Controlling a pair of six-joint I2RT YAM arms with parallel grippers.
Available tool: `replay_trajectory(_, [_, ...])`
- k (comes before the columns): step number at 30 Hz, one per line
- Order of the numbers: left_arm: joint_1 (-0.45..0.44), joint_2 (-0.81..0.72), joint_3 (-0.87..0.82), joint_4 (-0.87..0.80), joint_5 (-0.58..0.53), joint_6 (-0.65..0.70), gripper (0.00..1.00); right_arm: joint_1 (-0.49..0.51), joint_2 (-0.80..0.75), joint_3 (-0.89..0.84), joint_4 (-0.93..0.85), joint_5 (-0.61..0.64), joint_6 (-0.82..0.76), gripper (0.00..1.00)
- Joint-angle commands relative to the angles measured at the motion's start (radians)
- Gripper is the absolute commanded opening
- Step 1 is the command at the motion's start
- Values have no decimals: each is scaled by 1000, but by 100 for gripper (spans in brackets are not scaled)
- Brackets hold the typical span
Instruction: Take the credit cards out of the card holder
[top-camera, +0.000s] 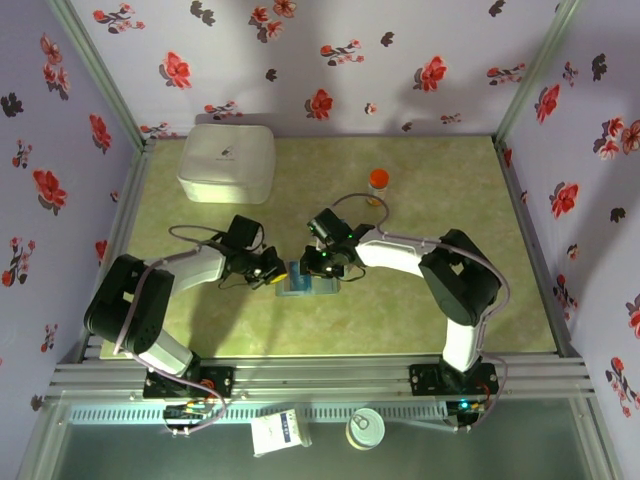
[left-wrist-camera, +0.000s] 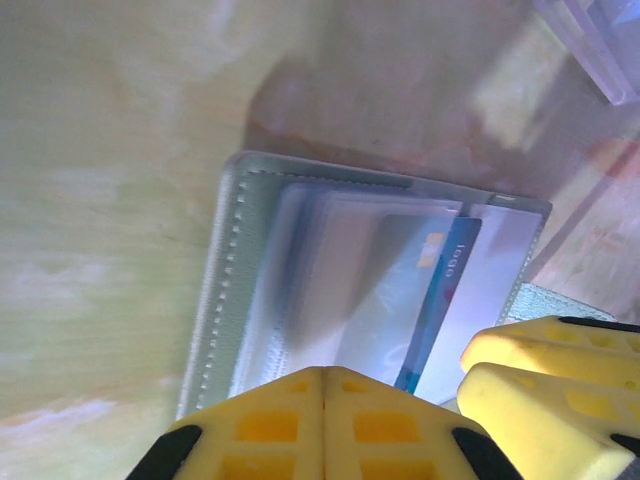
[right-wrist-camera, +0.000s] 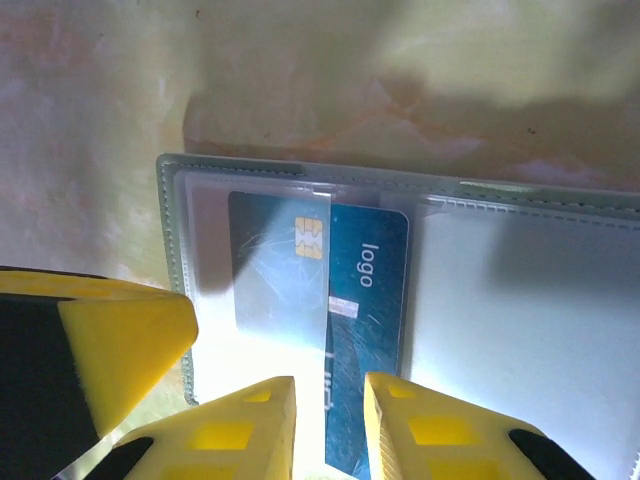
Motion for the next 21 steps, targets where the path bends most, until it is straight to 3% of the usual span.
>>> replay_trajectory(1, [-20,-10,36,-39,-22,21,5,-4,-35,-20,7,19,-5,25])
replay_trajectory(21, [-39,63,50,-62,-55,39,3,-37,-7,-96,114,-44,31,25])
